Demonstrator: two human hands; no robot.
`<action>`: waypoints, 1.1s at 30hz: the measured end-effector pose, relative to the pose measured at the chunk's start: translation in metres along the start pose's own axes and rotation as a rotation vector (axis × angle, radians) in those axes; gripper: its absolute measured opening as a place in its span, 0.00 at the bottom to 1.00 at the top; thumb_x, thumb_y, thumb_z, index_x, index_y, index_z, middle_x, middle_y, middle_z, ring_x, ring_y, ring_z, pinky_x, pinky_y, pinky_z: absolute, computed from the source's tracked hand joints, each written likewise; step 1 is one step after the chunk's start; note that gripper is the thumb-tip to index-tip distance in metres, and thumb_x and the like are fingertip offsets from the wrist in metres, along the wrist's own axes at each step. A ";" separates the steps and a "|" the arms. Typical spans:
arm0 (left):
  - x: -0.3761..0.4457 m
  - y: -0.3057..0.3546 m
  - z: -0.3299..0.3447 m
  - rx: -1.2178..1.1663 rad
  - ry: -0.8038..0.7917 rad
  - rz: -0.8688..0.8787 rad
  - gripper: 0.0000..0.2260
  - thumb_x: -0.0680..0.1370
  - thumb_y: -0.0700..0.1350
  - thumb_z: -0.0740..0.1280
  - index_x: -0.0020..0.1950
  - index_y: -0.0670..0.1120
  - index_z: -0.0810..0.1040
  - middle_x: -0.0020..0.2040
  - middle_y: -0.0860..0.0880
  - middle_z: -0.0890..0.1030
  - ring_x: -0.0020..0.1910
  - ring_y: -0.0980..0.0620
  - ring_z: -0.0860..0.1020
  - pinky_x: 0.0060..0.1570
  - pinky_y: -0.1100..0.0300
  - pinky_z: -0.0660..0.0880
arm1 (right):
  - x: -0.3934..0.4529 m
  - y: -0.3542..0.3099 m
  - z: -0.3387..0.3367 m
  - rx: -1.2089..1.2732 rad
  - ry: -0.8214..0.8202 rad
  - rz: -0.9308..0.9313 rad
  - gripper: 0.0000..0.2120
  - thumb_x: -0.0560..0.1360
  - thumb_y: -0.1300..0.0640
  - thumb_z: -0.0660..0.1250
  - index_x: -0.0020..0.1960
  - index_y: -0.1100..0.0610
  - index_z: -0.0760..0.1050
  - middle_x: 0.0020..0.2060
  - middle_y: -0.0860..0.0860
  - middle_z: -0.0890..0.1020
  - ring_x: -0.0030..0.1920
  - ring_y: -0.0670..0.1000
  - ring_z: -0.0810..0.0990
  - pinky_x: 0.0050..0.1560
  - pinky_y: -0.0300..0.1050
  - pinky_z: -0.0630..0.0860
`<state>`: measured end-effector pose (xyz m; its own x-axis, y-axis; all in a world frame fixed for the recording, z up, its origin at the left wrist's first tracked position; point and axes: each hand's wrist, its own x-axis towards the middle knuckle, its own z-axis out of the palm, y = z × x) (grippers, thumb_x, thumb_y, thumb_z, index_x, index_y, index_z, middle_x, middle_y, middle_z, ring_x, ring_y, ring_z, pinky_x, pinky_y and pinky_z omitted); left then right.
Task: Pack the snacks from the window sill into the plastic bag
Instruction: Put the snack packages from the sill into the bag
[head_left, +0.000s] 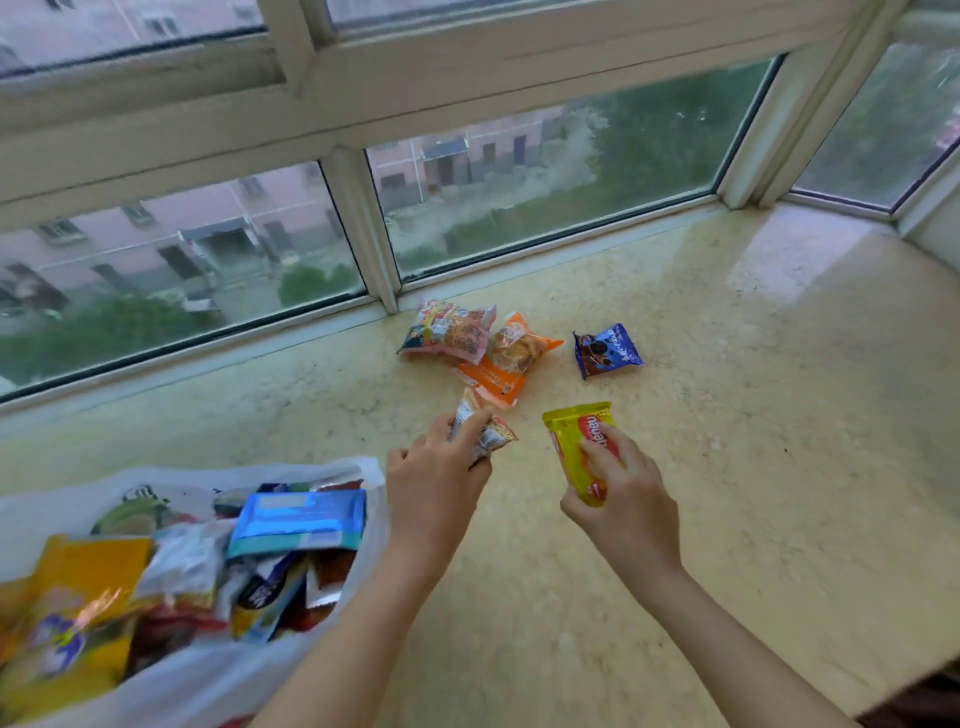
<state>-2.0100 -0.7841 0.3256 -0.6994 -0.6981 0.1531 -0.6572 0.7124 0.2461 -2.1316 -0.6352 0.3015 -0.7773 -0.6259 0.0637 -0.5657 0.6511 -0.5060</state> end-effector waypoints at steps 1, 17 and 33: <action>-0.006 -0.010 -0.020 -0.011 0.026 -0.037 0.21 0.68 0.47 0.73 0.61 0.56 0.78 0.48 0.49 0.81 0.36 0.45 0.80 0.36 0.55 0.70 | -0.007 -0.016 -0.009 0.023 0.004 -0.005 0.28 0.64 0.54 0.74 0.63 0.51 0.77 0.67 0.47 0.73 0.61 0.55 0.74 0.46 0.46 0.75; -0.103 -0.216 -0.144 0.192 -0.039 -0.204 0.26 0.58 0.47 0.82 0.54 0.54 0.83 0.43 0.50 0.83 0.31 0.48 0.79 0.22 0.63 0.68 | -0.075 -0.235 0.037 0.147 -0.272 -0.467 0.28 0.64 0.50 0.70 0.65 0.49 0.75 0.68 0.45 0.72 0.63 0.51 0.73 0.48 0.43 0.76; -0.140 -0.306 -0.031 0.136 -0.152 -0.299 0.33 0.81 0.64 0.40 0.79 0.45 0.47 0.79 0.46 0.50 0.77 0.50 0.45 0.72 0.53 0.53 | -0.083 -0.274 0.151 -0.193 -0.464 -0.671 0.34 0.54 0.50 0.82 0.58 0.54 0.79 0.58 0.55 0.81 0.53 0.58 0.81 0.49 0.50 0.80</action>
<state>-1.7025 -0.9068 0.2585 -0.4979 -0.8656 -0.0527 -0.8631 0.4887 0.1277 -1.8708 -0.8266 0.3047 -0.0905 -0.9924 -0.0829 -0.9379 0.1130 -0.3280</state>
